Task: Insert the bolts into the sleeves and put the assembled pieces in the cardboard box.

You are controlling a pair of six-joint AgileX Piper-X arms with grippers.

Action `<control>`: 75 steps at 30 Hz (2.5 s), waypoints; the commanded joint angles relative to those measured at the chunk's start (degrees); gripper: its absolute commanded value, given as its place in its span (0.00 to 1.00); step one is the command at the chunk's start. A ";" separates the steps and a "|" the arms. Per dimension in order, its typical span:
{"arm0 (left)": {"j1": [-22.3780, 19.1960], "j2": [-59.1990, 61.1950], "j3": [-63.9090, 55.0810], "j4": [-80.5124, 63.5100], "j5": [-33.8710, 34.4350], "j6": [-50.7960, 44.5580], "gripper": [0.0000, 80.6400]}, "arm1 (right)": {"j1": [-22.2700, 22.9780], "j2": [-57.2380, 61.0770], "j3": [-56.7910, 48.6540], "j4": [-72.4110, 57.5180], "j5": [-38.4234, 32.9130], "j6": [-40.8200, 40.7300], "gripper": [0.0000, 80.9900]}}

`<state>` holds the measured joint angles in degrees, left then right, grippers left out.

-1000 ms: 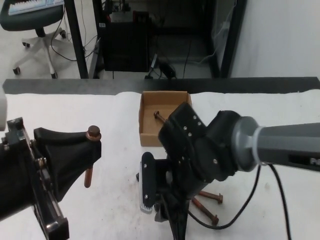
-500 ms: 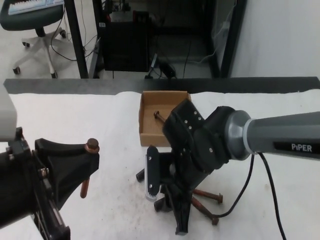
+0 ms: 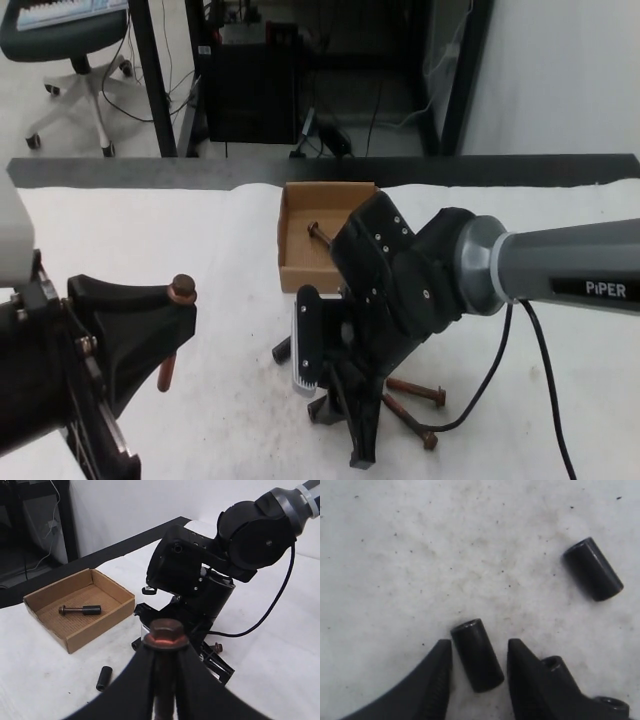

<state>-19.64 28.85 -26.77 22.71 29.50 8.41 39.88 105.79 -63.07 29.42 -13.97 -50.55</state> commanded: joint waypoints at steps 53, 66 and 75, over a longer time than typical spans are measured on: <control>0.08 -0.48 -0.07 -19.23 1.34 -17.78 0.00 | 2.05 -16.61 -0.47 -4.12 -12.39 46.18 0.01; 0.08 0.48 -0.07 -31.15 4.03 -28.62 0.00 | 1.74 -29.74 18.35 -53.32 -13.83 73.86 0.01; 0.08 7.50 1.88 -45.67 5.98 -32.46 0.00 | 4.19 -30.19 36.91 -86.66 -12.43 79.70 0.01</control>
<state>-19.59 33.16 -25.91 -13.46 34.39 -20.69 45.20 76.13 -26.98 -54.37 -25.83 29.02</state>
